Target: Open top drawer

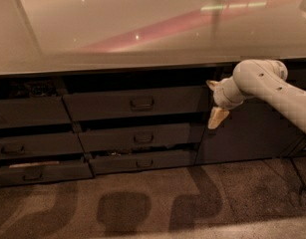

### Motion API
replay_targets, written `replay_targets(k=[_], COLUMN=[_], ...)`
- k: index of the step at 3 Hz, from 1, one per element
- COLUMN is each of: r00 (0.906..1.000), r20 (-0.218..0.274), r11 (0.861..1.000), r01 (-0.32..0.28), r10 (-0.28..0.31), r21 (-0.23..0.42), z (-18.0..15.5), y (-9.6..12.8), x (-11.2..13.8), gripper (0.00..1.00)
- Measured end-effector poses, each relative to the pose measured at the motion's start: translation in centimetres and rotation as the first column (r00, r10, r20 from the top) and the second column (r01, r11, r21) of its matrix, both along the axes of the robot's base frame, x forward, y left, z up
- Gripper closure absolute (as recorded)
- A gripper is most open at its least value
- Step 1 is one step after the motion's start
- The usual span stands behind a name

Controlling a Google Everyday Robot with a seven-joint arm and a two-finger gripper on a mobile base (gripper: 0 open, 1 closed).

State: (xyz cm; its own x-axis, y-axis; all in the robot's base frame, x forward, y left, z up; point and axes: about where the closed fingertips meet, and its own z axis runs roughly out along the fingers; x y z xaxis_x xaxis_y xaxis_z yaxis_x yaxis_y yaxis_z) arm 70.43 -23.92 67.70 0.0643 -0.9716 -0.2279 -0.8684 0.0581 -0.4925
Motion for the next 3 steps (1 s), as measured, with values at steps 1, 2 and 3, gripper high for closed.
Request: replay_targets(k=[1, 2, 3], r00=[0.9993, 0.9955, 0.9761], r20=[-0.031, -0.049, -0.072], r11=[0.999, 0.991, 0.961], r01=[-0.022, -0.085, -0.215], r10=[0.021, 0.081, 0.205], r21=[-0.028, -0.102, -0.177], z=[-0.7, -1.6, -2.8], y=[0.4, 2.8, 8.5], x=[0.2, 0.6, -0.2], gripper=[0.00, 0.00, 0.00])
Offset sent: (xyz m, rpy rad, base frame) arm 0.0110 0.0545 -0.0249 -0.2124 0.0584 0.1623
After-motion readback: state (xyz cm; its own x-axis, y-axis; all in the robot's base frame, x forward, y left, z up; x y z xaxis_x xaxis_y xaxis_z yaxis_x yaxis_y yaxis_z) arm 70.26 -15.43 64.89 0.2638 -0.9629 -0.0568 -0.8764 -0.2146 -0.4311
